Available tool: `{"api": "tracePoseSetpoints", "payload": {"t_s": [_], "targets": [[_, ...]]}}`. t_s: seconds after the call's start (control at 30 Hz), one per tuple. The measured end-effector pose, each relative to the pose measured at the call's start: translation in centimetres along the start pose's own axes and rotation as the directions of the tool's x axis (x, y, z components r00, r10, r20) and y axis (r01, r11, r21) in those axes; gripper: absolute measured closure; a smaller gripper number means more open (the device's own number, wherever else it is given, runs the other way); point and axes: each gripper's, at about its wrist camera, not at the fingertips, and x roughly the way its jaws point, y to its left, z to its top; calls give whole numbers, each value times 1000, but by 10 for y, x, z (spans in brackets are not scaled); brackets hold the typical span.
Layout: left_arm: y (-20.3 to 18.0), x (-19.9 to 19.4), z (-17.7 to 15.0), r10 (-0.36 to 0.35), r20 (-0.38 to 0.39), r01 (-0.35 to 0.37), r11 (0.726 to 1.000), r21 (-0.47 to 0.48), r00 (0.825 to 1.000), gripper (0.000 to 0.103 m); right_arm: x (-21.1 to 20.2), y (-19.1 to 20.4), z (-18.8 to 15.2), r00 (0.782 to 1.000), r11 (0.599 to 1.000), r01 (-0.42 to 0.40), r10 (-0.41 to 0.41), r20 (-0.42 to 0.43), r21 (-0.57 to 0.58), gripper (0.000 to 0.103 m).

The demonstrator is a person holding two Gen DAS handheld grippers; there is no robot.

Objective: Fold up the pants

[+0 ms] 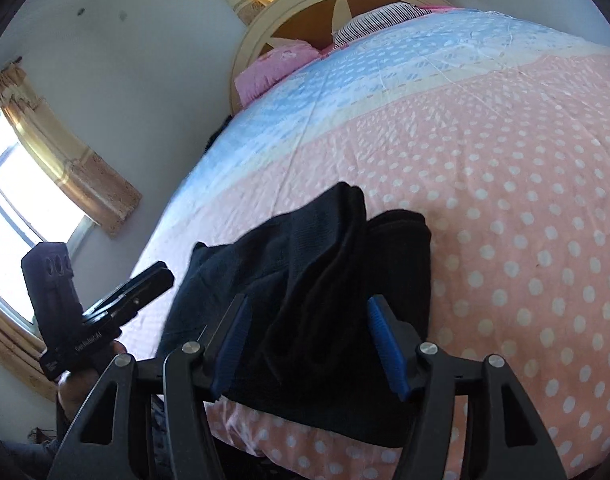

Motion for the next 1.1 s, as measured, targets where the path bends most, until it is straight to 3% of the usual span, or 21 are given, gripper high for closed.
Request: {"api": "tracePoseSetpoints", "payload": {"t_s": [0.03,0.1,0.13,0.37,0.57,0.67,0.8,0.87,0.97,1.1], "targets": [[9,3,-3,14,-7,-14,1000,-25,1000,26,4,1,-2,1000,1000,16,-16,-8,-2,42],[25,11,-8,19,-27,-21,997,-71,999,26,12,2,-4,999,1000,-3,3,-49,0,73],[29,13,-10,20,-35,-23,996,-88,999,26,13,6,-5,998,1000,24,-24,-52,-15,87],[37,16,-15,21,-36,-24,995,-94,999,25,-36,15,-12,998,998,12,-9,66,-56,88],[35,31,-23,34,-86,-41,996,-78,996,25,-10,-26,-30,997,997,44,-40,-67,56,87],[32,35,-27,50,-101,-56,997,-57,994,25,-18,-26,-25,998,998,49,-47,-45,51,81],[34,31,-22,63,-73,-67,996,-51,995,24,-45,-6,-15,978,981,189,-185,93,-34,72],[33,30,-19,87,-59,-90,995,-35,994,19,-53,9,-7,973,979,185,-171,157,-81,69],[30,36,-16,98,-67,-100,995,-21,993,19,-41,30,6,987,984,89,-66,150,-153,64],[26,40,-18,113,-88,-113,994,9,990,16,-6,27,11,991,983,123,-114,68,-134,64]]}}
